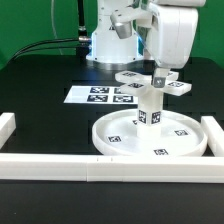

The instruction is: Assemble round table

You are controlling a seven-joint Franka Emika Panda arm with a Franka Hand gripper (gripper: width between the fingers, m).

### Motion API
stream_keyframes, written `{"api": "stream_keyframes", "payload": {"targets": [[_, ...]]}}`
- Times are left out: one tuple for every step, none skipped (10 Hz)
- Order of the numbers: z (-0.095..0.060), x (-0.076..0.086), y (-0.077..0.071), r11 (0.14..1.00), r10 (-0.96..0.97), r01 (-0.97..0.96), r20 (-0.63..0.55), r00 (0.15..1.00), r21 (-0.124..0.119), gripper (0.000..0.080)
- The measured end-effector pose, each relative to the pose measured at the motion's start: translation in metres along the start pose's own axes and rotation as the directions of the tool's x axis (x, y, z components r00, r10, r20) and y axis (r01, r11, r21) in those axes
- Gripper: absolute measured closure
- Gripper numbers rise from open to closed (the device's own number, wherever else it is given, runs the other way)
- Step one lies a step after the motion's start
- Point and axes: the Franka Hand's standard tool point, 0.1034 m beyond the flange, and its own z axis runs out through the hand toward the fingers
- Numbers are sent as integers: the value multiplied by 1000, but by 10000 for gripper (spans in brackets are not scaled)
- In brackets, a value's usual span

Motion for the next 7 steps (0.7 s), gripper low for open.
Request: {"api": "stream_keyframes", "payload": {"targets": [[2, -1, -1, 1000, 1, -1, 0, 1000, 4, 150], [4, -1, -1, 1000, 1, -1, 1, 1000, 8, 150], [6, -1, -2, 1000, 2, -2, 1, 1000, 11, 150], [9, -1, -3, 1000, 2, -2, 2, 1000, 16, 150], [11, -1, -4, 1000, 2, -2, 3, 1000, 19, 150], [12, -2, -4, 1000, 3, -3, 3, 1000, 22, 150], [13, -2, -4, 1000, 4, -4, 3, 1000, 22, 150]]}}
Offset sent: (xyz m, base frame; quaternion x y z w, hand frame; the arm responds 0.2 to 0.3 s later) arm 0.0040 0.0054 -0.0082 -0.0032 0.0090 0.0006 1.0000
